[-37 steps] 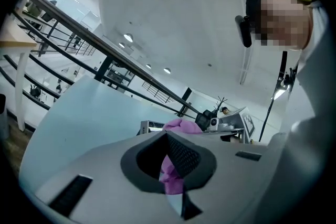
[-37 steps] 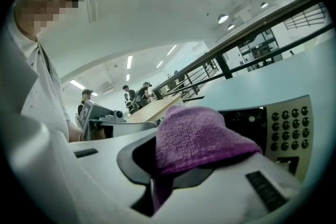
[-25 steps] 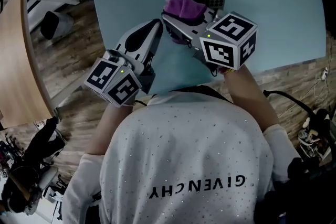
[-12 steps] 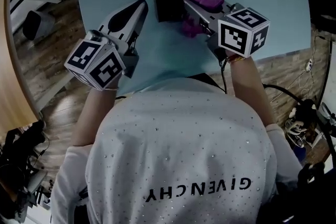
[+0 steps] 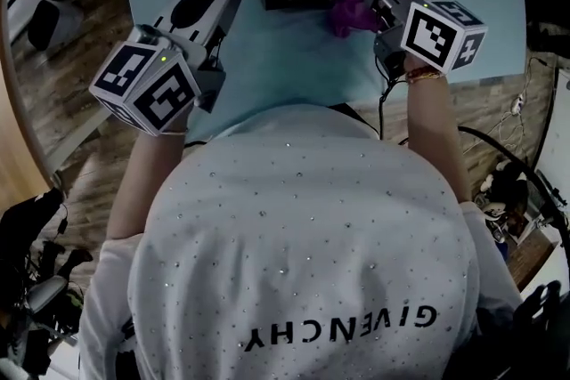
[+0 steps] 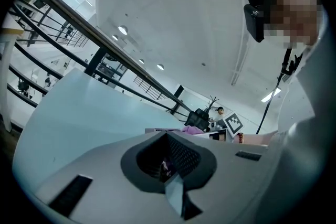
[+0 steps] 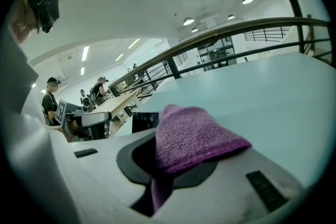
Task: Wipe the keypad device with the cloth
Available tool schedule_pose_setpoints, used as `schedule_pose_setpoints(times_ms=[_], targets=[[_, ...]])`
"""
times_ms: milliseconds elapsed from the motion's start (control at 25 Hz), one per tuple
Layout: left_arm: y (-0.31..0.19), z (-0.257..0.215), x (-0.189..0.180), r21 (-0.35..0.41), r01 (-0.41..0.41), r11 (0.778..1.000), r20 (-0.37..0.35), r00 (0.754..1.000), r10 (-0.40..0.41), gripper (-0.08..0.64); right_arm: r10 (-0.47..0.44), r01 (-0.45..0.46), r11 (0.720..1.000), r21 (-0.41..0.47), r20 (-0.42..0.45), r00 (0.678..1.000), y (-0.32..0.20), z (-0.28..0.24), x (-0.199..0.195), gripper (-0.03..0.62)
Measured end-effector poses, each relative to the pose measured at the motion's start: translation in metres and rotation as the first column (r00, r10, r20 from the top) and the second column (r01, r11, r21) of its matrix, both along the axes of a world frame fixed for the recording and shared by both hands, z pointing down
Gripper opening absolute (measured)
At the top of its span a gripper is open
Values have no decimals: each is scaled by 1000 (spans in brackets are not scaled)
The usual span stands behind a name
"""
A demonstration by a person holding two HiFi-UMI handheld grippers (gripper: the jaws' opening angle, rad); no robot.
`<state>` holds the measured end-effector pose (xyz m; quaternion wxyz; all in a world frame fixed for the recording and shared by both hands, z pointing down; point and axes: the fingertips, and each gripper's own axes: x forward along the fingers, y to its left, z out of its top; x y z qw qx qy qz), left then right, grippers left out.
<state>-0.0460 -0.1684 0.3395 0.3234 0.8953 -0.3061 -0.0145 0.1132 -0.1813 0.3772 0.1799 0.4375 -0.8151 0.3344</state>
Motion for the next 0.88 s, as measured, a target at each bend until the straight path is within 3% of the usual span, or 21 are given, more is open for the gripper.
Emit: schedule_pose_setpoints(times_ms=[240,360,480,680,760,880], targets=[[14,2,3,-2,7,1000,38,999,-7,0,10,-10,1000,21,13,1000,8,-15,-3,34],[16,12,1,-10,15,1000,86,996,-14,0,-63,62,998,27,43,997,14,-16,-36,34],[18,12,0,-9,7,1000,68,998,-6,0,-174,174,985,18,51,983,24,-11,-77,34],[22,6,5,2,-1,1000,47,999,1,0,-362,362,932,19,66,930,47,-8,-141,34],[24,6,6,-5,1,1000,49,999,-1,0,-393,392,920,22,37,919,51,-5,-151,35],[26,5,8,-13,-6,1000,47,999,7,0,-355,355,935,11,37,934,46,-2,-146,35]])
